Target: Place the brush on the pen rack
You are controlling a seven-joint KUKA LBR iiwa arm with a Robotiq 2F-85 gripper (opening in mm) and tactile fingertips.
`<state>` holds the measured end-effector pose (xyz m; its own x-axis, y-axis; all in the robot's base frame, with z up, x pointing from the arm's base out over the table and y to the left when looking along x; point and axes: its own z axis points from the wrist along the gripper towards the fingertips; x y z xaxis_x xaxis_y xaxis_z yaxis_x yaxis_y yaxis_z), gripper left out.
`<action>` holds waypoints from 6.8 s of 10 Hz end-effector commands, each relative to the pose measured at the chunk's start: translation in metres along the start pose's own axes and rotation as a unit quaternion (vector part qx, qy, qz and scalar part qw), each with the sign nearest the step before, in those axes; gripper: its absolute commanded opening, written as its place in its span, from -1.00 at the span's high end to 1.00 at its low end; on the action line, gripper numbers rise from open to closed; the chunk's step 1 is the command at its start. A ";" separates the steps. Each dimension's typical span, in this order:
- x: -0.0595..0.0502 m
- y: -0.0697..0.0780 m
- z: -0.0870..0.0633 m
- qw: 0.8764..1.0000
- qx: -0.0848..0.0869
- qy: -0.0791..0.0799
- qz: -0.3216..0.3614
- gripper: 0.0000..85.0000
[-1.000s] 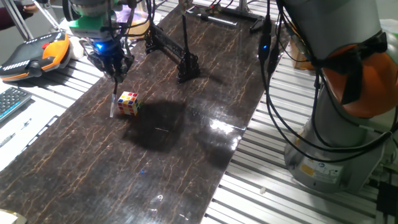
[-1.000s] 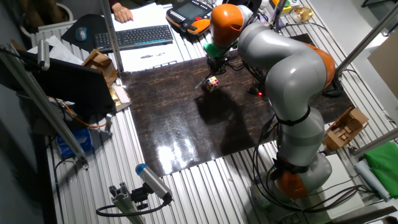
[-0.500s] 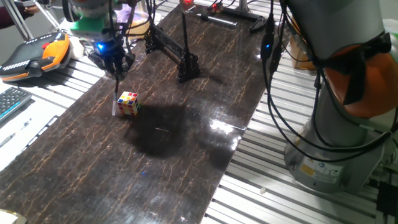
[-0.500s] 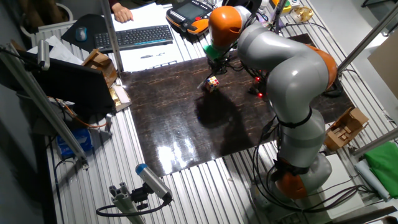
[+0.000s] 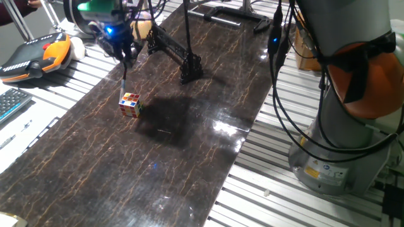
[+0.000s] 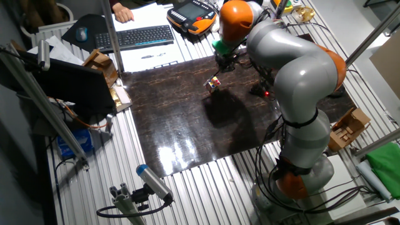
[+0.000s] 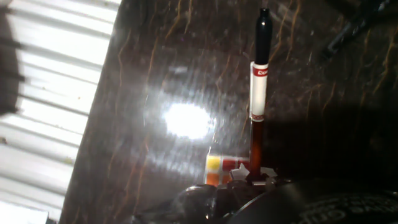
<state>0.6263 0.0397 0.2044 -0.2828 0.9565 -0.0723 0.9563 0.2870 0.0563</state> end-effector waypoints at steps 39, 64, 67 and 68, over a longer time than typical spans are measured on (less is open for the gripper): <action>-0.083 -0.038 -0.047 0.994 0.006 -0.105 0.036 0.98; -0.115 -0.042 -0.050 0.996 -0.005 -0.089 0.031 0.98; -0.116 -0.042 -0.049 0.996 -0.004 -0.088 0.030 0.98; -0.116 -0.042 -0.048 0.996 -0.004 -0.086 0.030 0.98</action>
<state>0.6154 -0.0805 0.2582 -0.2072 0.9493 -0.2364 0.9703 0.2302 0.0743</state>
